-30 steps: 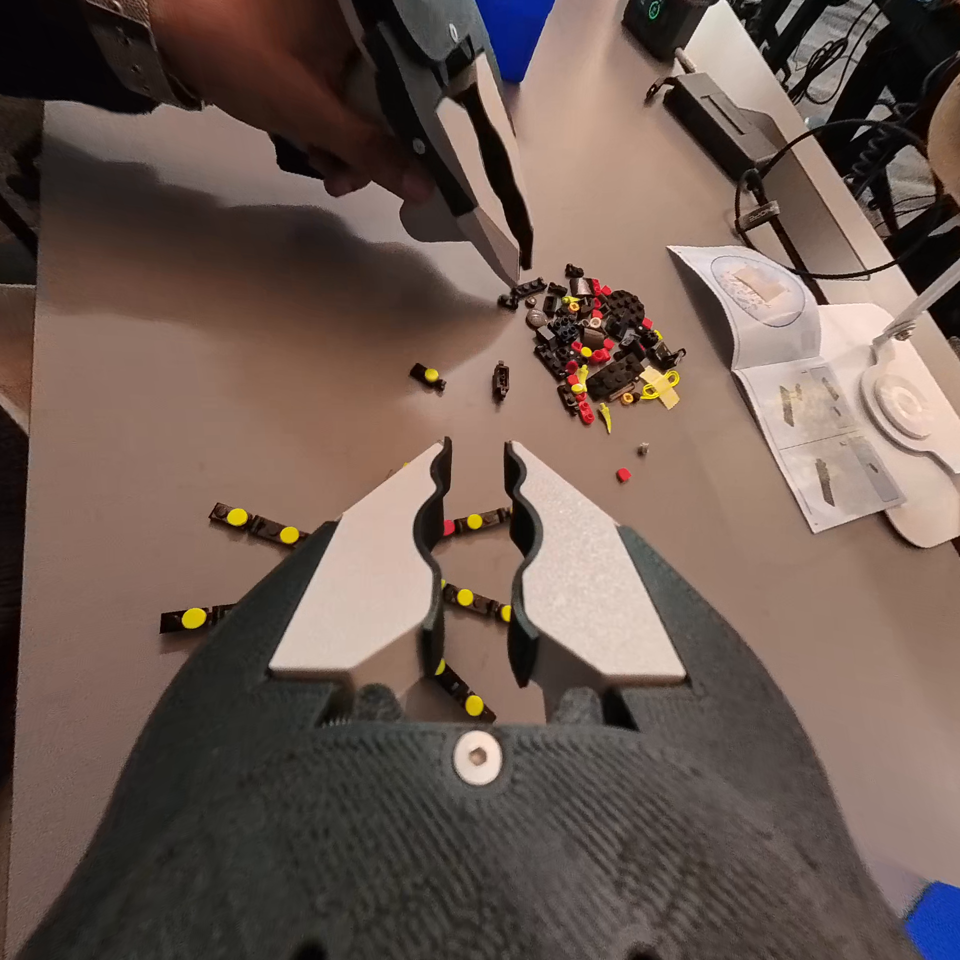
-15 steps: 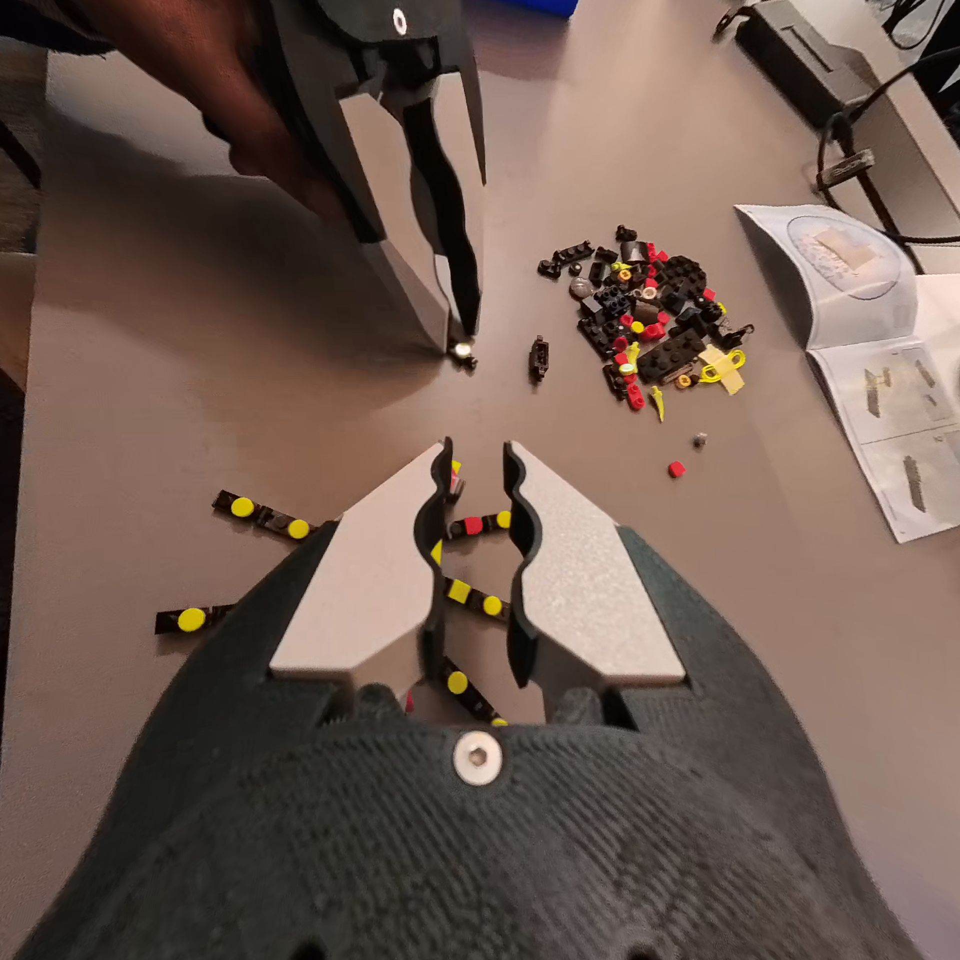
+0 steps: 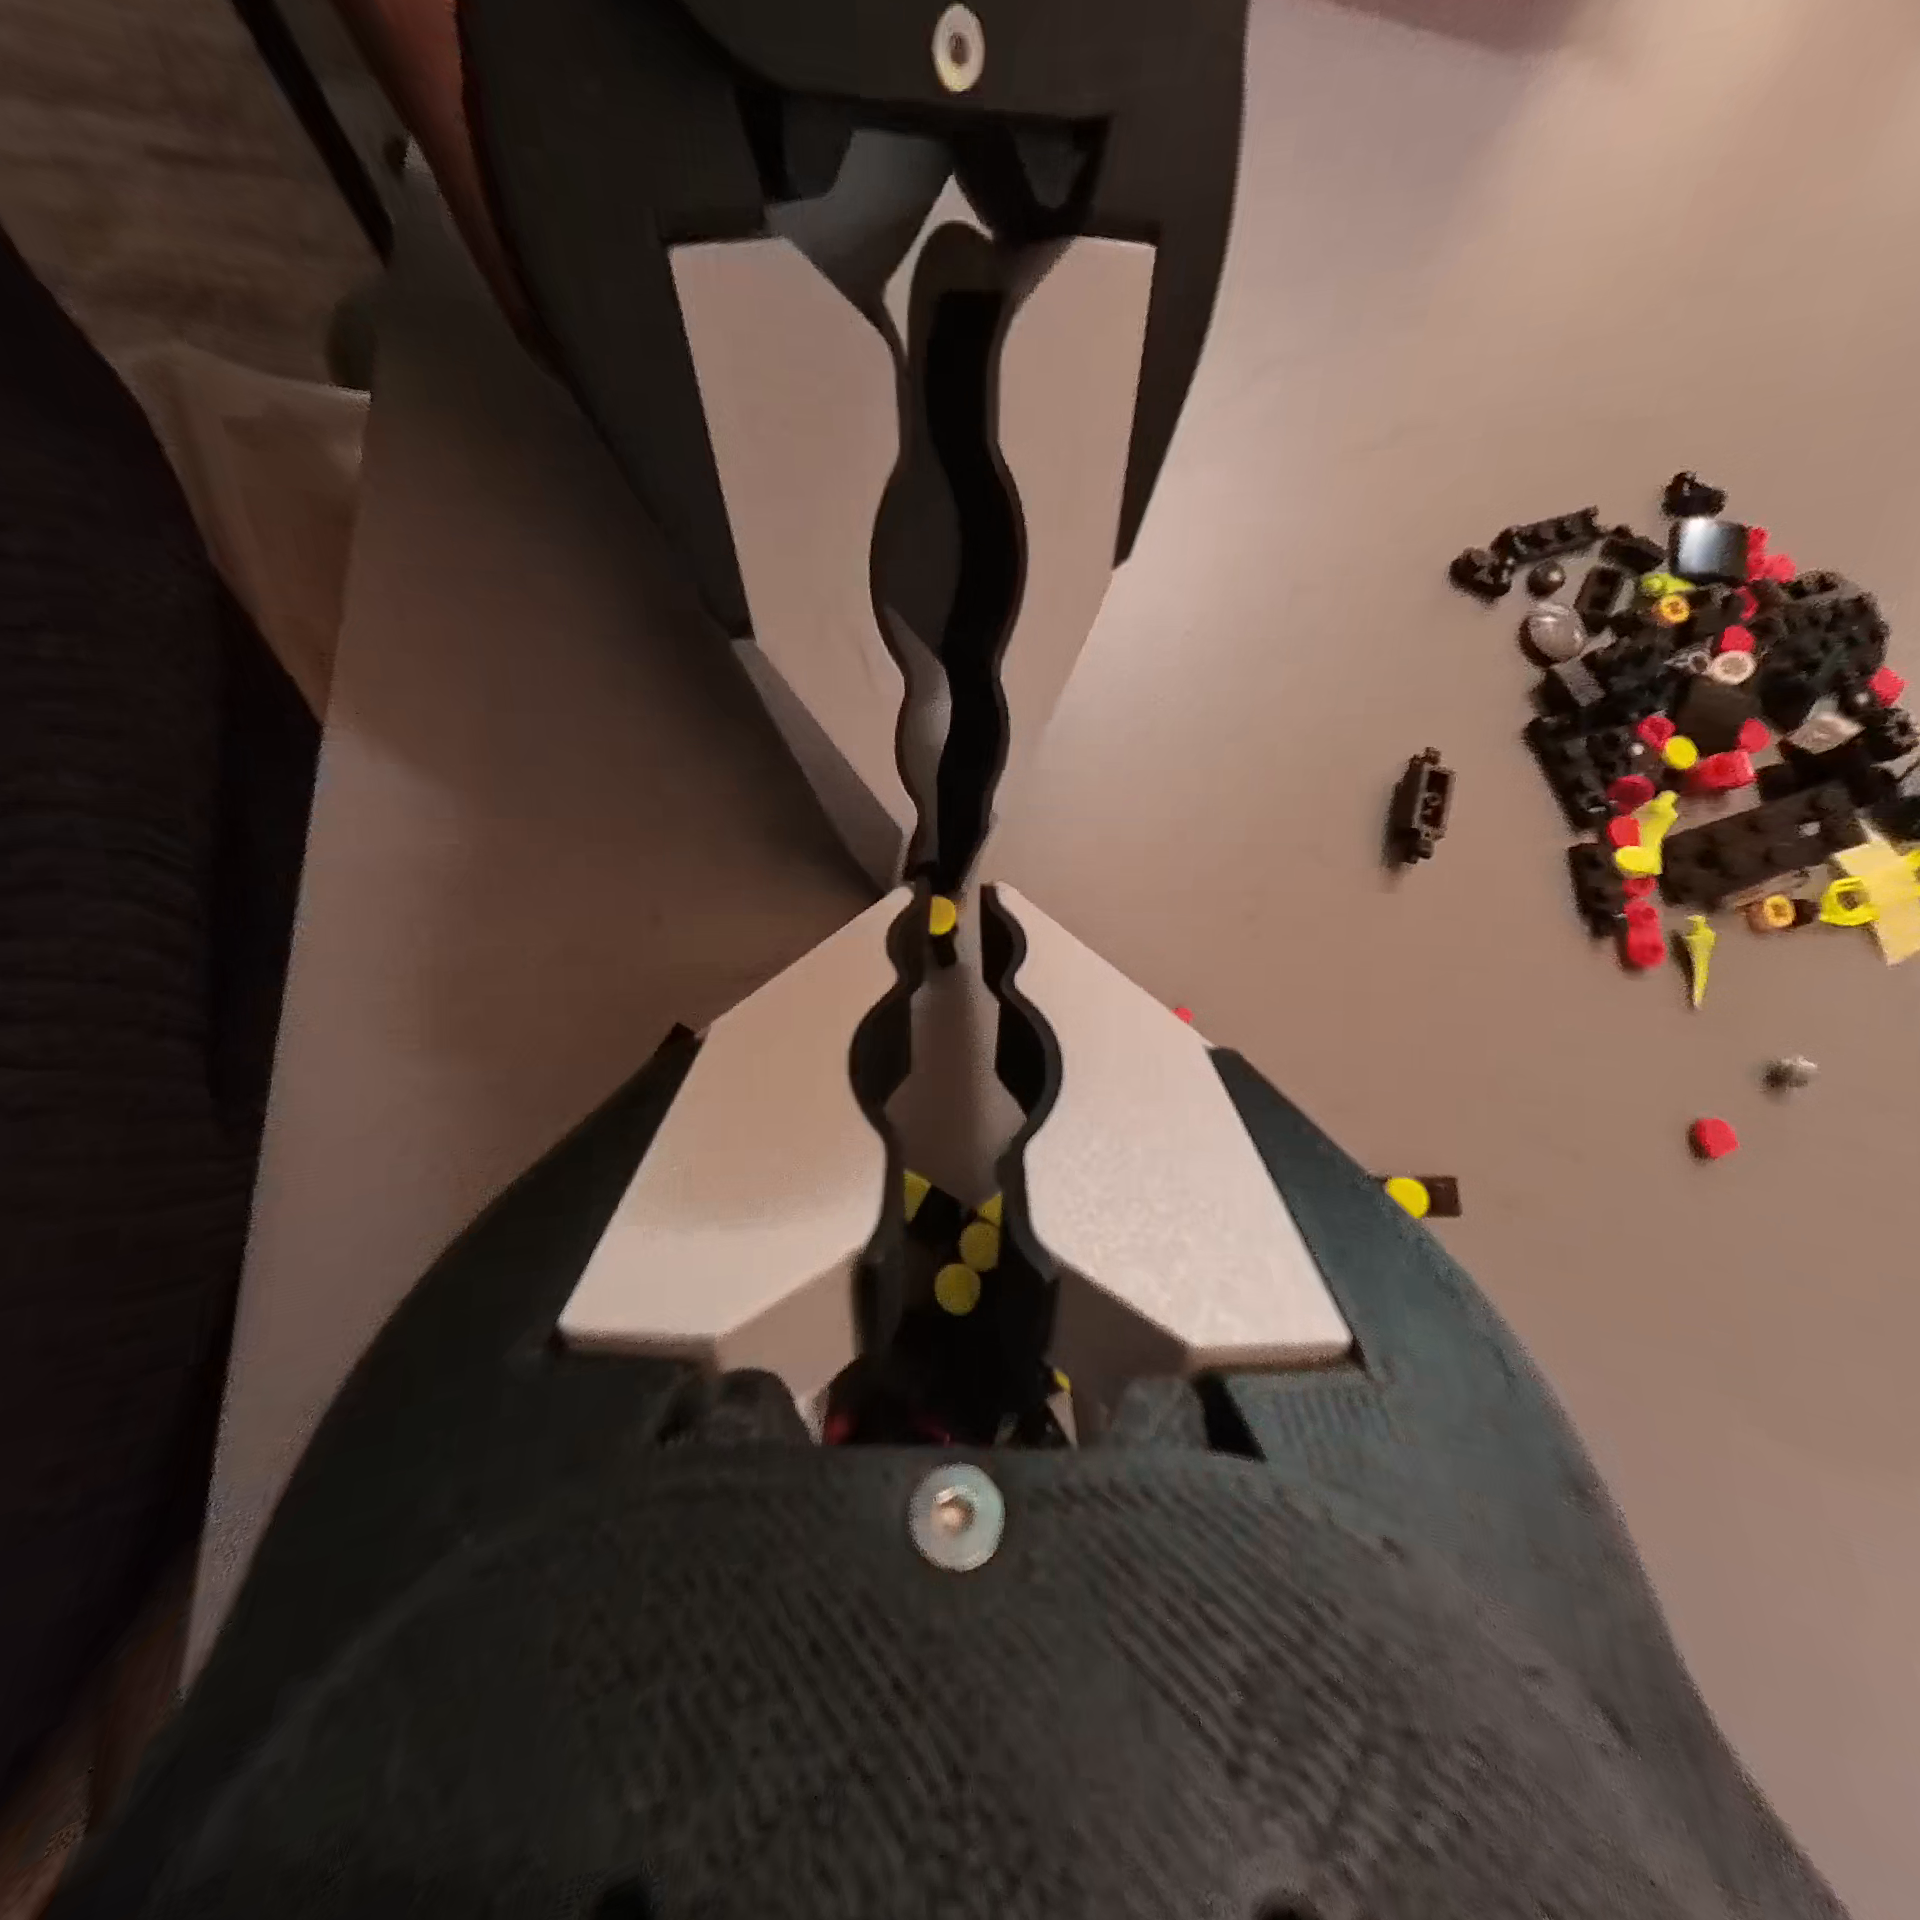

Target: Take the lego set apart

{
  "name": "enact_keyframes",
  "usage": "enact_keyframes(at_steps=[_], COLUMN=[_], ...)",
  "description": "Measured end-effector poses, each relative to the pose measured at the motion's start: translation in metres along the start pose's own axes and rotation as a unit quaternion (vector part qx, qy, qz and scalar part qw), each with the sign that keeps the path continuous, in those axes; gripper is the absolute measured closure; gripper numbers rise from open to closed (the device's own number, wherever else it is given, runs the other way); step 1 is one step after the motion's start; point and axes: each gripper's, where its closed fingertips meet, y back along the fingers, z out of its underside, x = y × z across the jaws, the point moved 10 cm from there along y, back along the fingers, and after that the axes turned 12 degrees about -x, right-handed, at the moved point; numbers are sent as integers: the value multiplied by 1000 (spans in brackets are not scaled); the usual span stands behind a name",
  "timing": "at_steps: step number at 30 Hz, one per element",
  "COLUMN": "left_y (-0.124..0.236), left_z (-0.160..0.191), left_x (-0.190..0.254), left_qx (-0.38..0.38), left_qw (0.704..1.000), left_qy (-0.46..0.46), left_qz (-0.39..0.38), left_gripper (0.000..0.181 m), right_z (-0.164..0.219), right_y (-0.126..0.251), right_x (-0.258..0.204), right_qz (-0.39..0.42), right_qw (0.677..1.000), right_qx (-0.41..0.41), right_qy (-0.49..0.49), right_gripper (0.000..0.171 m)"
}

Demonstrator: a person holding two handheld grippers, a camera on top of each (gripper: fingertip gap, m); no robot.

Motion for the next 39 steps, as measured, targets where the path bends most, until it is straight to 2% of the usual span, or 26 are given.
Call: enact_keyframes(at_steps=[9, 12, 17, 32, 39], left_y=[1, 1, 1, 1, 2], left_z=[1, 2, 1, 0, 2], left_x=[1, 1, 3, 3, 4], left_qx=[-6, -9, -16, -31, -20], left_qw=[1000, 1000, 1000, 997, 999], left_qy=[-2, -7, -12, 55, 9], left_qz=[20, 23, 18, 43, 38], left_gripper=[176, 176, 176, 176, 176], right_z=[-5, -7, -7, -5, -5], right_y=[-2, -6, -6, -4, -5], right_x=[-4, -7, -7, -6, -8], right_qz=[-28, -23, -30, -44, -50], right_qw=[999, 997, 997, 998, 998], right_qx=[-40, -68, -67, -46, -47], right_qy=[6, 27, 24, -9, -3], right_gripper=[158, 162, 164, 165, 164])
